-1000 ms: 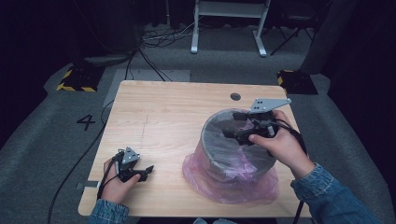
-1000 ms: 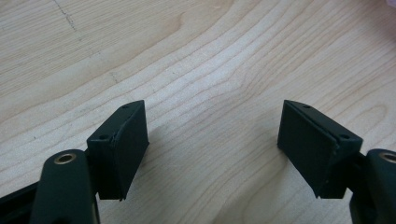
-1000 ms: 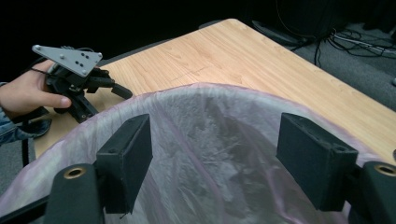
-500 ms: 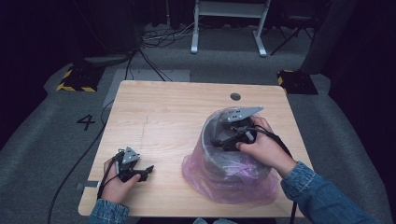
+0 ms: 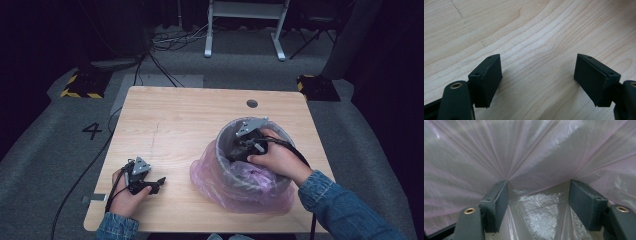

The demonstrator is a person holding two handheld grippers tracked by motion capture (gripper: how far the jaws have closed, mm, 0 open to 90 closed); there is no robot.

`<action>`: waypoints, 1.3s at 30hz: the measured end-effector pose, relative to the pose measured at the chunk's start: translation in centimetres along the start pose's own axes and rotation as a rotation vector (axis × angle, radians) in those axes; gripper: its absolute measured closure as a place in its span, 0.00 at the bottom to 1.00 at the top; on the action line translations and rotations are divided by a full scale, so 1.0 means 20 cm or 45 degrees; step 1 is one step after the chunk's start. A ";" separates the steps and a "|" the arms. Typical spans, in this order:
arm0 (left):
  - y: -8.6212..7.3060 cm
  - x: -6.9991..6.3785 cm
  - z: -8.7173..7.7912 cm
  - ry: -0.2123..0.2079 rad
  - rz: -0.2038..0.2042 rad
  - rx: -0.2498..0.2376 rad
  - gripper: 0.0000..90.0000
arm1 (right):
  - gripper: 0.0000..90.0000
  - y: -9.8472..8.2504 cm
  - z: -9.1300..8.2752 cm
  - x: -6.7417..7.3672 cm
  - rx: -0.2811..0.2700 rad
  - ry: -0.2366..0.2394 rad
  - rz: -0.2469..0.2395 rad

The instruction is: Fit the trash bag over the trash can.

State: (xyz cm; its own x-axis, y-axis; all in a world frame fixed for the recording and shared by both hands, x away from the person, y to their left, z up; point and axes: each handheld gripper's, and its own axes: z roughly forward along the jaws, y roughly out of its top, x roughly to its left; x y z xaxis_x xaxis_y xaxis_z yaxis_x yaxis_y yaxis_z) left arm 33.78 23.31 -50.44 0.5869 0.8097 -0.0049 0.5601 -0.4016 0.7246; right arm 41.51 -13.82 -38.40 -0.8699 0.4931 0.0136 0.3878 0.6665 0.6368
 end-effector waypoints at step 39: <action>0.03 -0.02 0.03 -0.009 0.005 0.005 0.23 | 0.55 0.05 -0.50 0.14 -0.049 0.292 -0.330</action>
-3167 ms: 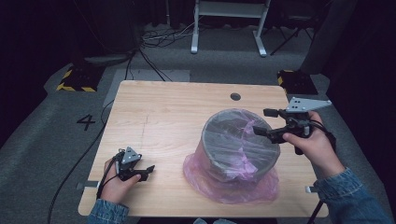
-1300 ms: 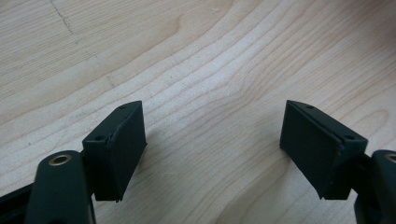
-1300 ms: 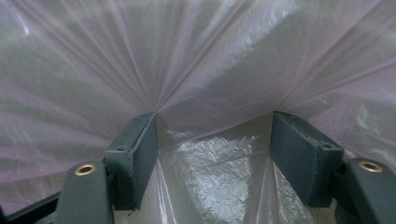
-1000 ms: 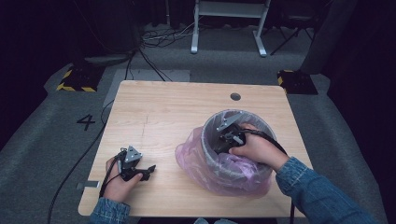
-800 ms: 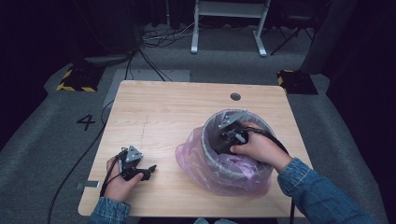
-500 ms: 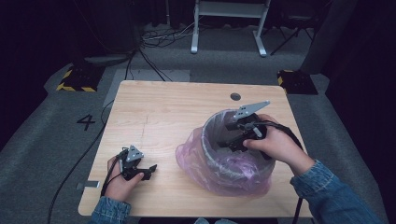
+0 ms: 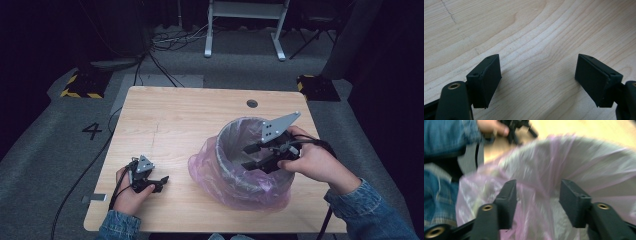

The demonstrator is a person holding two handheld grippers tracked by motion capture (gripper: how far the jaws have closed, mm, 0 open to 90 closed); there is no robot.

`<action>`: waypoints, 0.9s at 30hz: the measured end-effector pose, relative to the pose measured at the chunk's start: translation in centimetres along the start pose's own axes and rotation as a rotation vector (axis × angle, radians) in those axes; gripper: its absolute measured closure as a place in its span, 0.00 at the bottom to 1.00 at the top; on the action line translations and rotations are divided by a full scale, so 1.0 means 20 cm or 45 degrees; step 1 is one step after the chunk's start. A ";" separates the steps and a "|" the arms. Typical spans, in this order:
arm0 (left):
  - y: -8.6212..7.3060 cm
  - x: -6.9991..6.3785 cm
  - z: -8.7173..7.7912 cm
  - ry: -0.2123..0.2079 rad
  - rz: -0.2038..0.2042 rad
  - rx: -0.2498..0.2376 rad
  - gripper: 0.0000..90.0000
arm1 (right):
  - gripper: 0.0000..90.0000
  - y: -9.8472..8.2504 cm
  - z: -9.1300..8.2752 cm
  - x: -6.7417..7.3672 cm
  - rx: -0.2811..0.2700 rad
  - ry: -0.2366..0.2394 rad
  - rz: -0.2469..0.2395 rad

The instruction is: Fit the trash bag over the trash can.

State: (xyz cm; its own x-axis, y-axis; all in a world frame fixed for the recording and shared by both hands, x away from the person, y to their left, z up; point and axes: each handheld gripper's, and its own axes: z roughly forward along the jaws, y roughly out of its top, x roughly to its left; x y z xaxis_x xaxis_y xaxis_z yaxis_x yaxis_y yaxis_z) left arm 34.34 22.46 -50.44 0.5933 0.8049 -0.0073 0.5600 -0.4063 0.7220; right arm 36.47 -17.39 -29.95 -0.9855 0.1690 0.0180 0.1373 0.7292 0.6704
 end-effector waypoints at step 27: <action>0.00 0.00 0.00 -0.001 -0.002 -0.003 0.23 | 1.00 0.08 0.18 -0.05 0.171 -0.100 0.065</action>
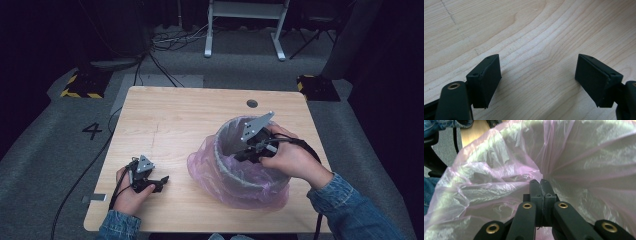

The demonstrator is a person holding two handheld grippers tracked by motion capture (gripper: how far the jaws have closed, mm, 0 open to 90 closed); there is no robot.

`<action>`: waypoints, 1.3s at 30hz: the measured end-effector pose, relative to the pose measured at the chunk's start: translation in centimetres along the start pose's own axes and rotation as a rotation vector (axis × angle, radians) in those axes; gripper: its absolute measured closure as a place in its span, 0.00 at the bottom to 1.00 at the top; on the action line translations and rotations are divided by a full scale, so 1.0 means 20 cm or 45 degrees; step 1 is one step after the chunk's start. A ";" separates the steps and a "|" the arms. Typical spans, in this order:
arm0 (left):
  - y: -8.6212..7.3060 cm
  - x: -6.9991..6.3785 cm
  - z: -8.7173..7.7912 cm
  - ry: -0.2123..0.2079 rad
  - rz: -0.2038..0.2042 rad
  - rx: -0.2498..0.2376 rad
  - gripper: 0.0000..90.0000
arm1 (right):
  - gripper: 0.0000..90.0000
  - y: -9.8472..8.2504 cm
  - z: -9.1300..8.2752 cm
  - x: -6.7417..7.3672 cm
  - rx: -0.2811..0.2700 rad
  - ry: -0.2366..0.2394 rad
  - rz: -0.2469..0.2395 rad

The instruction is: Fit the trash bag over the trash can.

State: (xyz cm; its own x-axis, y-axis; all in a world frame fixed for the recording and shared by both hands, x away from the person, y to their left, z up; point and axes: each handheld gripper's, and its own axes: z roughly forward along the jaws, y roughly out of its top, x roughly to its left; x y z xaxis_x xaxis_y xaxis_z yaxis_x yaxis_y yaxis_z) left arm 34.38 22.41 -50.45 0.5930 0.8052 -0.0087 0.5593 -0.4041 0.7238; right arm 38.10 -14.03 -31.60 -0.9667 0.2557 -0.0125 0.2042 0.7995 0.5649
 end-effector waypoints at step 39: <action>0.00 0.00 0.00 0.001 -0.001 0.002 0.23 | 0.39 -0.02 0.01 -0.11 -0.124 -0.101 0.185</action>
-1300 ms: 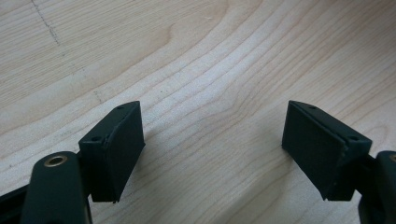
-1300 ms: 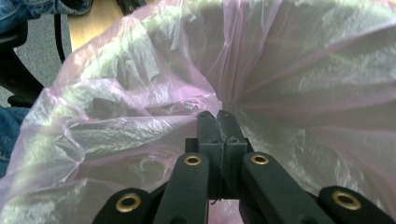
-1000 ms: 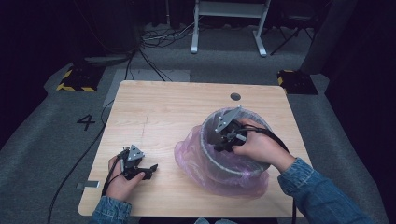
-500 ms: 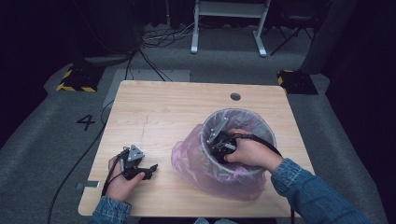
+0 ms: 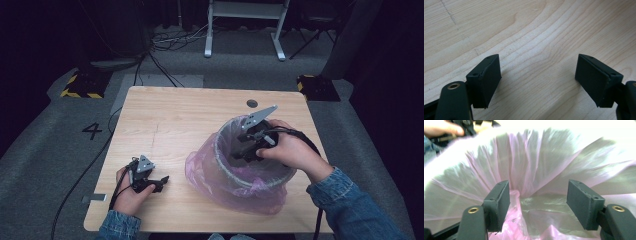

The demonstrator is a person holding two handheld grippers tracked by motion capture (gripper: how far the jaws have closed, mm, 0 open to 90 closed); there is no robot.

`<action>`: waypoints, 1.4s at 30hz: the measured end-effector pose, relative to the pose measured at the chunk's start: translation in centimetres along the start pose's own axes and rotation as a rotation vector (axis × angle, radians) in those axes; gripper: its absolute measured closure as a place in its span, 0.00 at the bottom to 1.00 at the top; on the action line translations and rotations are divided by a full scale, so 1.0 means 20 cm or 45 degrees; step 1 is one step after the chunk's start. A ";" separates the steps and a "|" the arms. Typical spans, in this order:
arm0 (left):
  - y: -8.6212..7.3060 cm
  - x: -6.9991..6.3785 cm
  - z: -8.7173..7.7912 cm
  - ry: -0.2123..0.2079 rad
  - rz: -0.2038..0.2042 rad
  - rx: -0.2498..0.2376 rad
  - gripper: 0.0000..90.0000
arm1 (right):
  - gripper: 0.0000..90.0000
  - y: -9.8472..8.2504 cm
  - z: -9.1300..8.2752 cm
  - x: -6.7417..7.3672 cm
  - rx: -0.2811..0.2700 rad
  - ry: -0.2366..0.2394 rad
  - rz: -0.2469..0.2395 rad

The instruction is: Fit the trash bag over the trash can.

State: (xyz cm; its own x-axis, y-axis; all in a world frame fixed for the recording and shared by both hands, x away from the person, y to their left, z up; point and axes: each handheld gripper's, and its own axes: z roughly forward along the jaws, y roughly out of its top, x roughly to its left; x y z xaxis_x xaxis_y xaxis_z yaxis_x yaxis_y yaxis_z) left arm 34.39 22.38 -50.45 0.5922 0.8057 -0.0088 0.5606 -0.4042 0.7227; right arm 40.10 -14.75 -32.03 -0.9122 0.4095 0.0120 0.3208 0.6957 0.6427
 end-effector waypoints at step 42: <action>-0.01 0.06 -0.01 -0.066 0.064 0.002 0.23 | 0.31 -0.39 -0.63 -0.16 -0.370 -0.436 0.272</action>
State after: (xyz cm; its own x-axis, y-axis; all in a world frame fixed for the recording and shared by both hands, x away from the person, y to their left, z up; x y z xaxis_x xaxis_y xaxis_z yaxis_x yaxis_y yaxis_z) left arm 34.84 23.60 -50.44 0.6488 0.7609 -0.0088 0.5305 -0.4439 0.7222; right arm 37.37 -28.93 -27.33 -0.6823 0.7291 -0.0543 0.3625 0.4019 0.8409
